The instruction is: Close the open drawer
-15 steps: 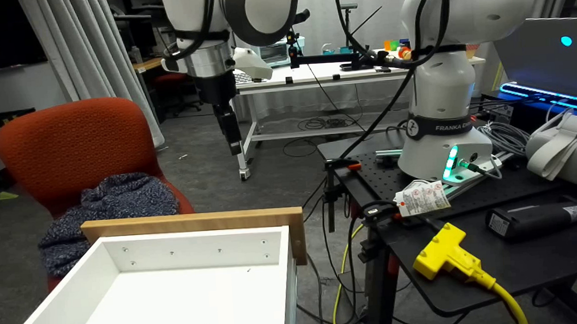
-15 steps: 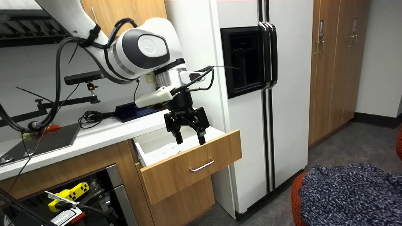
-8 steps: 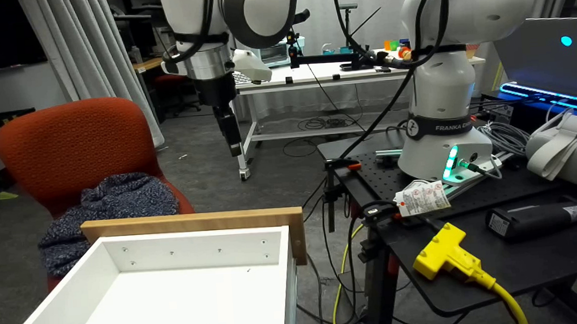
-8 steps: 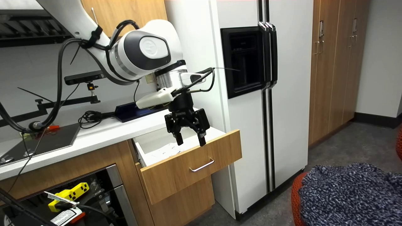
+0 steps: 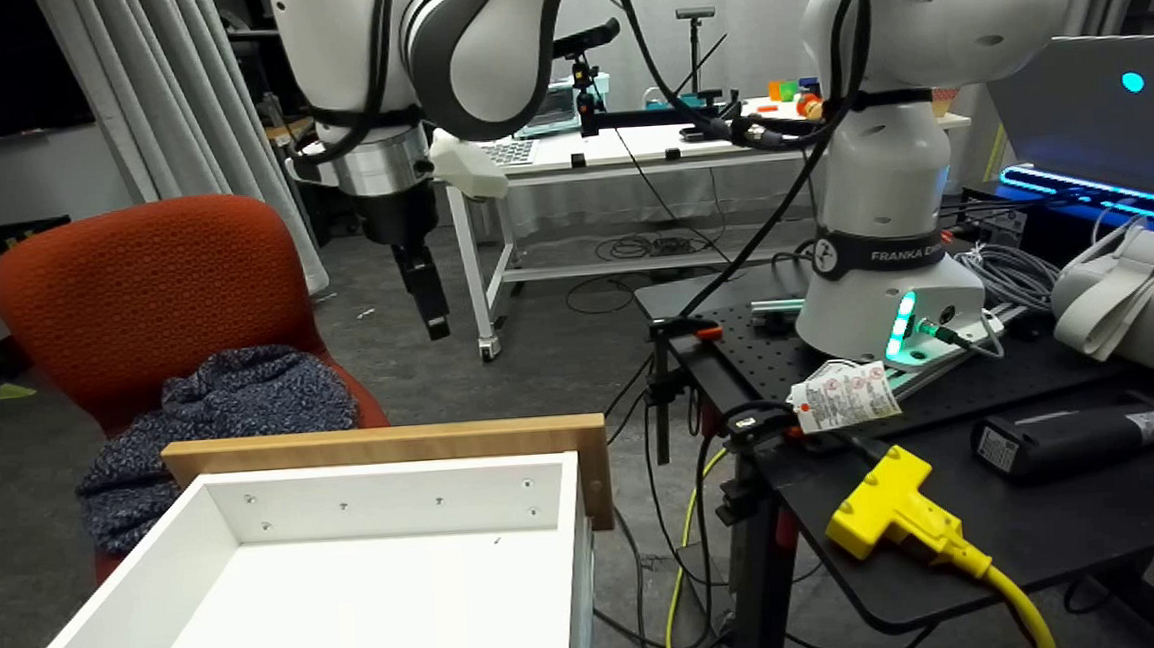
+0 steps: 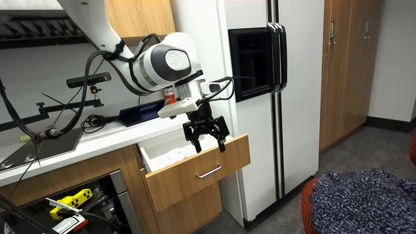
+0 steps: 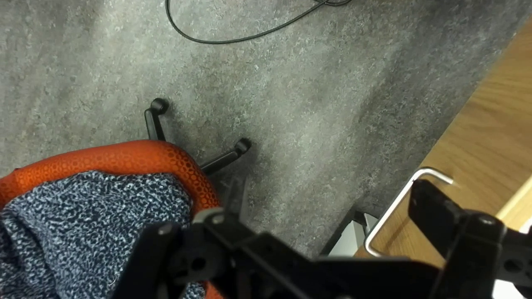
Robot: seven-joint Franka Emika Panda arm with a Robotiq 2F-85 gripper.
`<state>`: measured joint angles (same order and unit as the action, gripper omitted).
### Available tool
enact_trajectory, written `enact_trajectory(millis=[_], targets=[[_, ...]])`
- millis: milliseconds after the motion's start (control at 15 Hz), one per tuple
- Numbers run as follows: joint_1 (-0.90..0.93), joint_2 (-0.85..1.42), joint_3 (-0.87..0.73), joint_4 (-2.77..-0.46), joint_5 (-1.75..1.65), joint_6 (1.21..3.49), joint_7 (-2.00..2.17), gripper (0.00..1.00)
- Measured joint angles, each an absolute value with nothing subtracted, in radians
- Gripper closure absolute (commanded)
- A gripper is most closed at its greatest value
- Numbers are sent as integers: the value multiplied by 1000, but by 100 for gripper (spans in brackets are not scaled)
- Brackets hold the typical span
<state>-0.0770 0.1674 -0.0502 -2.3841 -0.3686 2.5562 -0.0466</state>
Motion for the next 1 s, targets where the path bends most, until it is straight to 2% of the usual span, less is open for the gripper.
enact_trajectory(millis=[333,467,1000], targets=[[-68,312,-52,-2259,-364,2571,-23,0],[-68,361,-53,-2216,-352,2571,-16,28],[-68,483,-52,-2114,-252,2571,-18,89]])
